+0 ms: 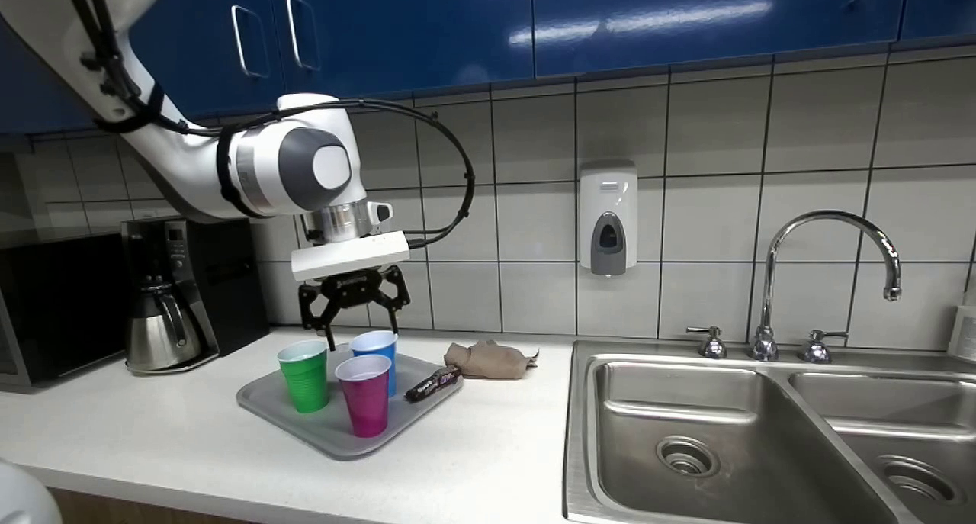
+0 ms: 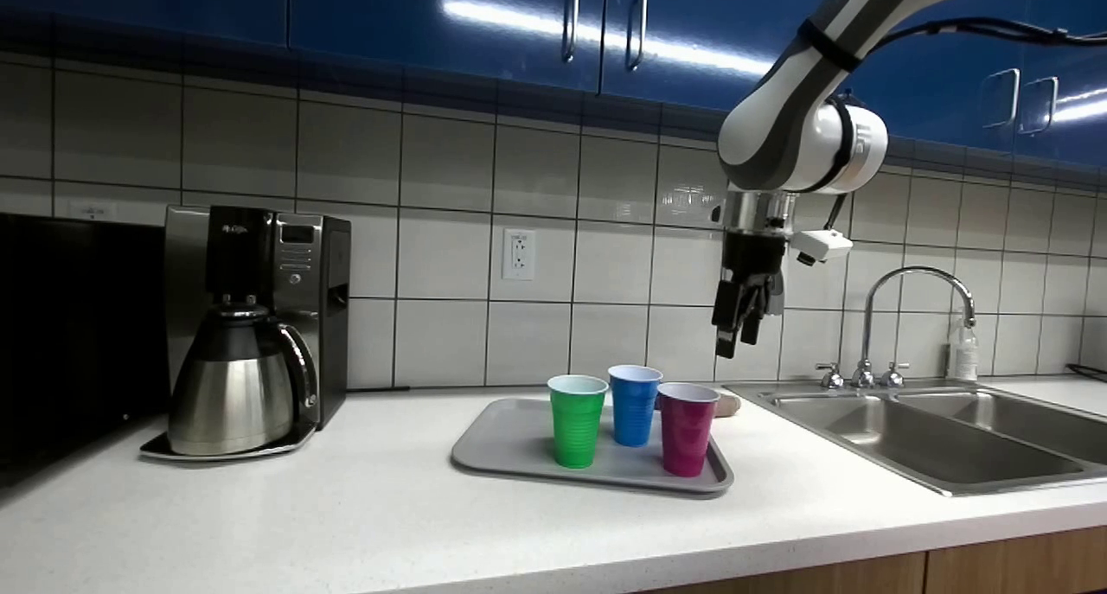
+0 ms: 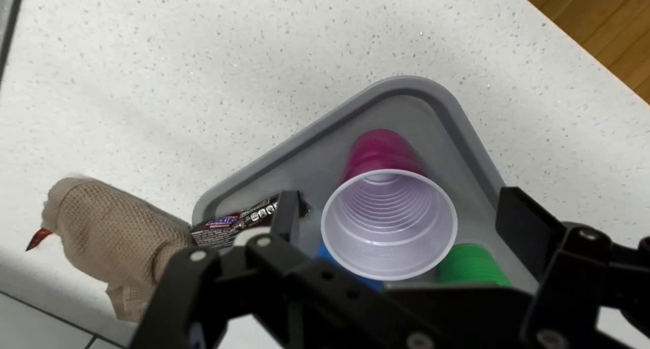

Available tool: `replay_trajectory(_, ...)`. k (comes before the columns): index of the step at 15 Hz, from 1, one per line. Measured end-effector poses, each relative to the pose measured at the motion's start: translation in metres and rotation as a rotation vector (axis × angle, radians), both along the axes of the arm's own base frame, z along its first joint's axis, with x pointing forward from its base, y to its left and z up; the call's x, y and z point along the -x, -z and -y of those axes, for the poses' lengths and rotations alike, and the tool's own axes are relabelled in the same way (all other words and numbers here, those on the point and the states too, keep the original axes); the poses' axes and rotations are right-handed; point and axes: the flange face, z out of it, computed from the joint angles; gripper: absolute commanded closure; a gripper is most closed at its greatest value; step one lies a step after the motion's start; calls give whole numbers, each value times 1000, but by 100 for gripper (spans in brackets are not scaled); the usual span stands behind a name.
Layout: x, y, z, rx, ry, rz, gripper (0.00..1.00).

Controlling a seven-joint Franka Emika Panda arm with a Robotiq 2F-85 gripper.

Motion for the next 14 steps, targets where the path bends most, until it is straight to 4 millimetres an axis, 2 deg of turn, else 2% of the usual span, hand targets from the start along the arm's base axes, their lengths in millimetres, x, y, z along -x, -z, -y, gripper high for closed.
replay_trajectory(6,9,5,-3,47,99,2,0)
replay_trajectory(14,11,8,-5,45,112,-7,0)
